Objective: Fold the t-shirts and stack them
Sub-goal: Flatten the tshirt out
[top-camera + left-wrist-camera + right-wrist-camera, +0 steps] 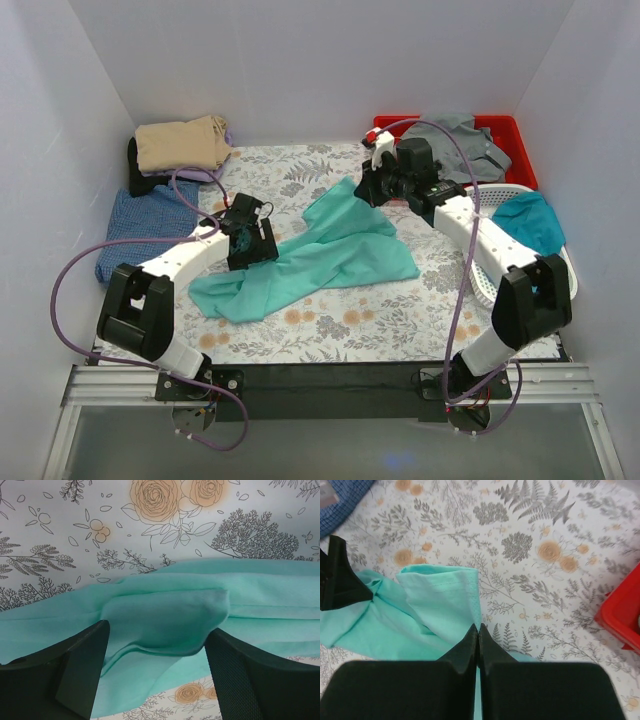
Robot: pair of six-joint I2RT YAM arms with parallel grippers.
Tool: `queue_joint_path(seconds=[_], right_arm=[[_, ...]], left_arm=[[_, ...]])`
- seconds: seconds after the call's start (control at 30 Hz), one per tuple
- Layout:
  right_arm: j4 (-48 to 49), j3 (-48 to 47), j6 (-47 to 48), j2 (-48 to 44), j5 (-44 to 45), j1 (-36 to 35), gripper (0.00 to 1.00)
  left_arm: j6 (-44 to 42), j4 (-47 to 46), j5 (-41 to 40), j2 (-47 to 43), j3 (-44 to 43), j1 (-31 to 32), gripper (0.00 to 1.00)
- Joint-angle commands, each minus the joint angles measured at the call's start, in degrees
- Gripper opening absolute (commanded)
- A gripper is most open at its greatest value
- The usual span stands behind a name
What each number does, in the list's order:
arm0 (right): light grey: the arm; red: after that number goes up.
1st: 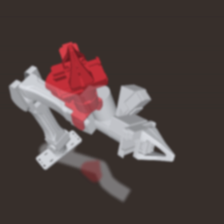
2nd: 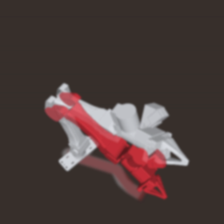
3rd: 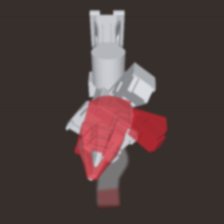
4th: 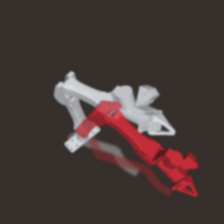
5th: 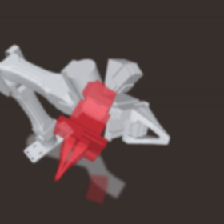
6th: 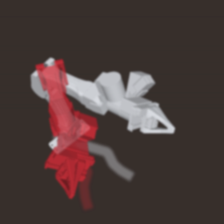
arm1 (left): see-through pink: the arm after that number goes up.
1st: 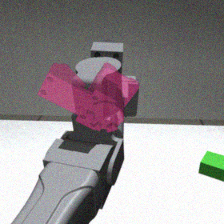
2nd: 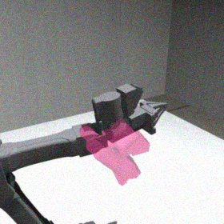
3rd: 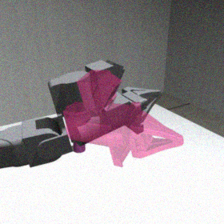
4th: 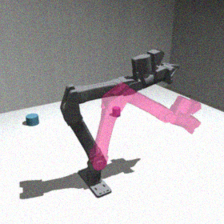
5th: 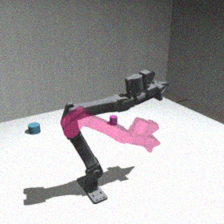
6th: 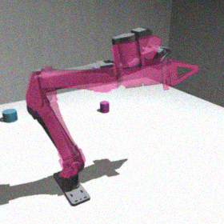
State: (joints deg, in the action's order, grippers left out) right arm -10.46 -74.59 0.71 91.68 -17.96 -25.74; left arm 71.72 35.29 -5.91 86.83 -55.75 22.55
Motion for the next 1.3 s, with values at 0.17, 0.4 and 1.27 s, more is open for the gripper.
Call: queue_joint_path(seconds=[0.17, 0.4, 1.27], right_arm=[[-1.6, -2.2, 1.6, -7.8, 0.5, 0.0, 0.01], [-1.8, -2.9, 1.0, -10.6, -0.1, 0.0, 0.01], [-2.6, -1.0, 0.3, -8.4, -4.7, -0.8, 0.01]], left_arm=[[-2.5, -5.8, 4.3, -5.4, -3.7, -0.4, 0.79], [-5.8, -13.0, 15.5, -7.2, -9.1, -0.4, 0.82], [1.9, -69.1, 58.2, 13.4, -9.6, 0.7, 0.87]])
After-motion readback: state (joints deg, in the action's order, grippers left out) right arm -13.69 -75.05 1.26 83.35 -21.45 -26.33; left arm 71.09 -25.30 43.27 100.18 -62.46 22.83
